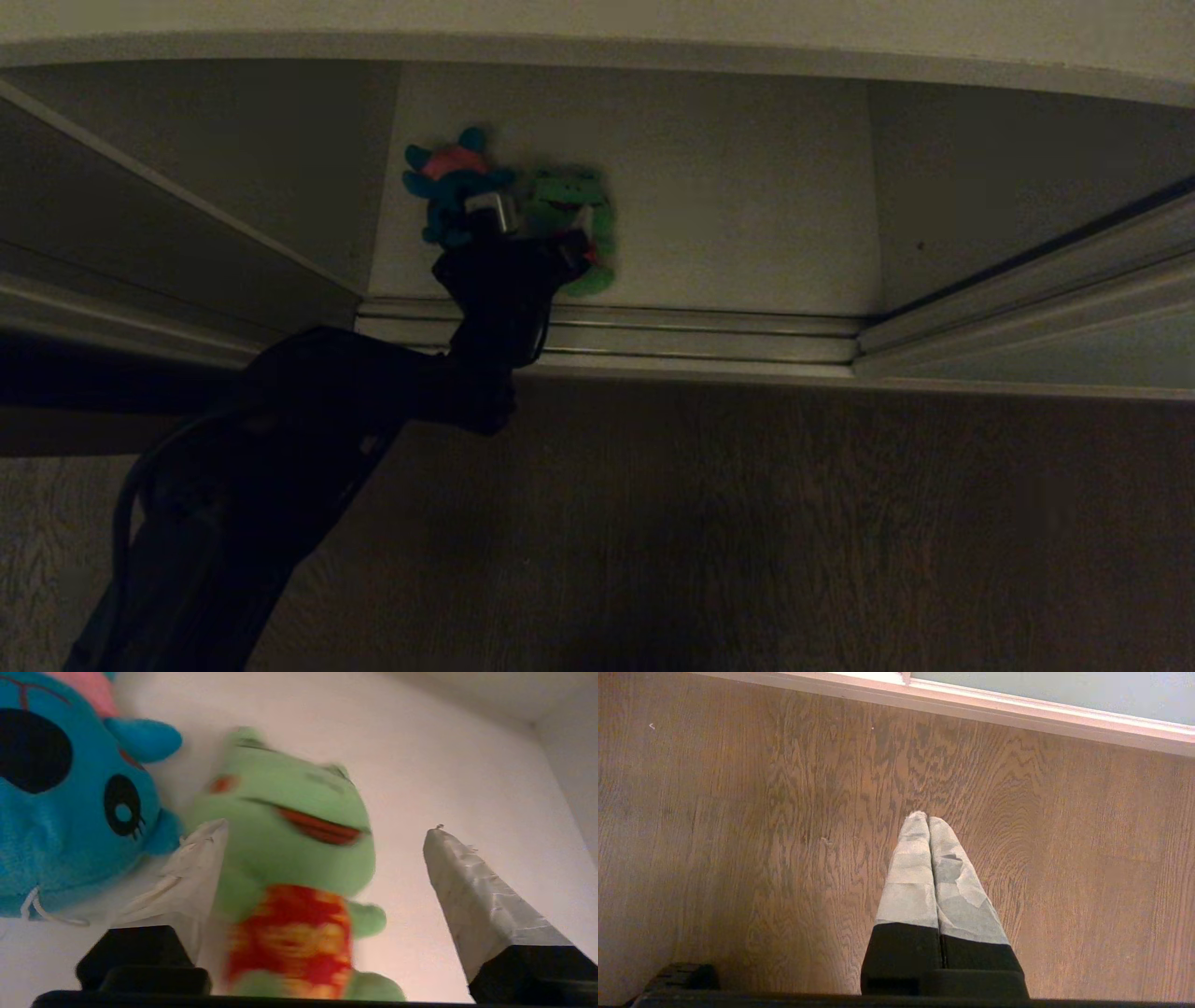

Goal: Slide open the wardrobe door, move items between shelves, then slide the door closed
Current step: Place the green doll on the lower shelf

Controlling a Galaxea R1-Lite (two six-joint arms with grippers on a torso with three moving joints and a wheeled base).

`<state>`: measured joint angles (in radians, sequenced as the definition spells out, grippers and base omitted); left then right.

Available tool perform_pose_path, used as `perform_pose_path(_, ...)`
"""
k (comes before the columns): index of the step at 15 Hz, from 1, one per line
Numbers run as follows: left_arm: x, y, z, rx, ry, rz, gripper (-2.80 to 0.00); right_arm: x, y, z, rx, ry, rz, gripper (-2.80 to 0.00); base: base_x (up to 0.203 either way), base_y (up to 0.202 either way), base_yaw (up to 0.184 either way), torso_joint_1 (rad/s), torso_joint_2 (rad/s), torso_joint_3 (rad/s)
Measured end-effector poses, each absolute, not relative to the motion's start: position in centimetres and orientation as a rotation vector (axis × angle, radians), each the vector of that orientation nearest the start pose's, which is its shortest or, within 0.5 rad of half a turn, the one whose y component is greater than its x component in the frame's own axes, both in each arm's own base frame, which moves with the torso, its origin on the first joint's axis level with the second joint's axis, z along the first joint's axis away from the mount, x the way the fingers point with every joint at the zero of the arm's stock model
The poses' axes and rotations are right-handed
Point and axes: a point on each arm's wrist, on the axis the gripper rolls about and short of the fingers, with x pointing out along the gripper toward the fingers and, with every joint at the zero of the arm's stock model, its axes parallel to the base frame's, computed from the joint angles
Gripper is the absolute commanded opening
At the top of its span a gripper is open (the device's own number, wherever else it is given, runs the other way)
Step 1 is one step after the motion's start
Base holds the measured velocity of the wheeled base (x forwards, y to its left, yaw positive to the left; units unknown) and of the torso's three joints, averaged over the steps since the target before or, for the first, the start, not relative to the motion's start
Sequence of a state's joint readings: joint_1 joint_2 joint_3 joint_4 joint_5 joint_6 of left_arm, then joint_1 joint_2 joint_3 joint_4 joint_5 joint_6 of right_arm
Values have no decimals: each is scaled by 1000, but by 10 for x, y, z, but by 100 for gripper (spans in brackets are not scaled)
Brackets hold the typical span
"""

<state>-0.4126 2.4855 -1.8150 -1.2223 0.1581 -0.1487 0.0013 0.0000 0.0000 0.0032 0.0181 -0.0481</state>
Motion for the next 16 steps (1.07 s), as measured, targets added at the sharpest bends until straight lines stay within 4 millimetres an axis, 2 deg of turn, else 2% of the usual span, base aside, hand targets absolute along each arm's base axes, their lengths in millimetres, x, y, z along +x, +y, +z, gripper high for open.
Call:
perform_pose_path(1, 465, -198, 193, -296, -501, -286, 0, -23, 0, 75, -48, 2, 19, -280, 0, 0, 0, 0, 0, 0)
perform_pose_path(2, 462, -195, 203, -292, -492, -284, -280, -23, 0, 75, -48, 3, 19, -280, 0, 0, 0, 0, 0, 0)
perform_pose_path(6, 438, -182, 244, -271, -370, -293, -280, -23, 0, 75, -48, 2, 19, -280, 0, 0, 0, 0, 0, 0)
perform_pose_path(9, 411, -170, 276, -253, -252, -295, -280, -23, 0, 75, -48, 3, 19, -280, 0, 0, 0, 0, 0, 0)
perform_pose_path(10, 400, -166, 280, -236, -197, -298, -280, -23, 0, 75, -48, 2, 19, -280, 0, 0, 0, 0, 0, 0)
perform_pose_path(12, 372, -155, 270, -187, -34, -305, -280, -23, 0, 75, -48, 3, 19, -280, 0, 0, 0, 0, 0, 0)
perform_pose_path(16, 288, -120, 270, -101, 167, -324, -280, -23, 0, 75, -48, 3, 19, -280, 0, 0, 0, 0, 0, 0)
